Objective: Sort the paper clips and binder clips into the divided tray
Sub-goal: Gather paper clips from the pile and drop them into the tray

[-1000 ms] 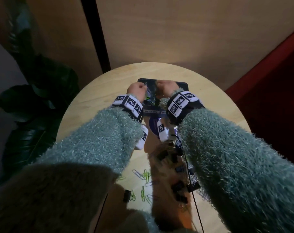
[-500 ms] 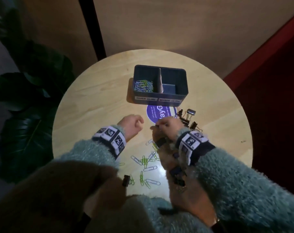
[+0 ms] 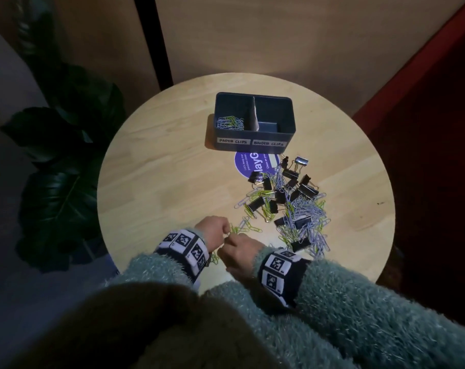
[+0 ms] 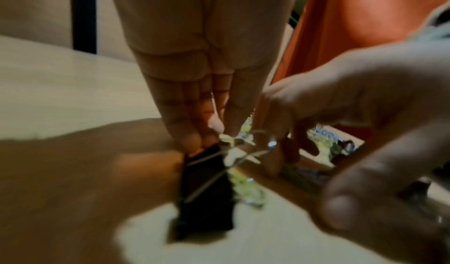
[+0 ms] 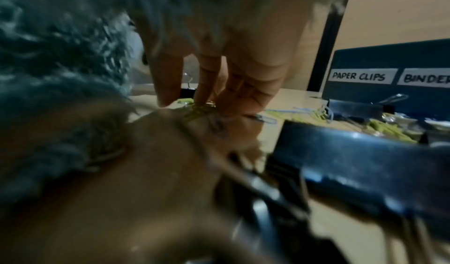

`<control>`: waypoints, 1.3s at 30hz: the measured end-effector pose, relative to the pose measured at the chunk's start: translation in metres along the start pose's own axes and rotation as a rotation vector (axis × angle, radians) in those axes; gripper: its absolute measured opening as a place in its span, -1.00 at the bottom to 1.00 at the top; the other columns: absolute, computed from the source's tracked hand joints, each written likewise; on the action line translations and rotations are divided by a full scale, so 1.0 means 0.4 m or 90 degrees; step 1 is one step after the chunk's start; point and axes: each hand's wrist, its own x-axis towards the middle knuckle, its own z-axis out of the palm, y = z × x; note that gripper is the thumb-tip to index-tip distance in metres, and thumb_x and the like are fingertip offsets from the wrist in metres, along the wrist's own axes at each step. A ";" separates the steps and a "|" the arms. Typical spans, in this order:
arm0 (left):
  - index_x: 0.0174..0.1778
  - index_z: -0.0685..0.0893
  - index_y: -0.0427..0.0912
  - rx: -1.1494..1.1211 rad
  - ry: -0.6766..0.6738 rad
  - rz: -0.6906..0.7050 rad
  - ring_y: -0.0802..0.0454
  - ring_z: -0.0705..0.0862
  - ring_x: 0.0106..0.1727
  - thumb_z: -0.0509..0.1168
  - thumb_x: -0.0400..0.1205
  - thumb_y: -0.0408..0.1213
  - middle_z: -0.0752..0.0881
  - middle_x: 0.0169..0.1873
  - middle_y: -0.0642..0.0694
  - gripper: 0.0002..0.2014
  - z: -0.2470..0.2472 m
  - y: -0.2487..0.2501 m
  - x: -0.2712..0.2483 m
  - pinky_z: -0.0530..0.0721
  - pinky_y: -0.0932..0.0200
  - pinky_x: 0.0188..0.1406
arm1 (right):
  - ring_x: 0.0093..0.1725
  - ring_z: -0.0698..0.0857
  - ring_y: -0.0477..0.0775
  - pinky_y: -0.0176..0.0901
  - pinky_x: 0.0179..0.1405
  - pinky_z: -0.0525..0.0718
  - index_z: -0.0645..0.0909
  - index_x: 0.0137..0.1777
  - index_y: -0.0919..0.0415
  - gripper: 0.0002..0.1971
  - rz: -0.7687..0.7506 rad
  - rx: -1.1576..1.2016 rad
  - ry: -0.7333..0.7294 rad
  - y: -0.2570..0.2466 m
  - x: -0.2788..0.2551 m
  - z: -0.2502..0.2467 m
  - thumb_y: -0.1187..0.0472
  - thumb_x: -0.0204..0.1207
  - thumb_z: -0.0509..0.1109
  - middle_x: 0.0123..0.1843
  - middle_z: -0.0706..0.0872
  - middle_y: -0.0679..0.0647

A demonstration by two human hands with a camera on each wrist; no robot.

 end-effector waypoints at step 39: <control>0.29 0.46 -0.19 -0.004 0.064 -0.008 -0.19 0.59 0.16 0.16 0.52 -0.64 0.48 0.23 -0.21 -0.56 0.007 0.052 0.030 0.61 0.01 0.12 | 0.20 0.66 0.07 -0.16 0.30 0.59 0.65 0.23 0.13 -0.73 0.277 0.243 0.048 0.059 -0.062 -0.099 0.28 0.55 0.32 0.27 0.62 0.09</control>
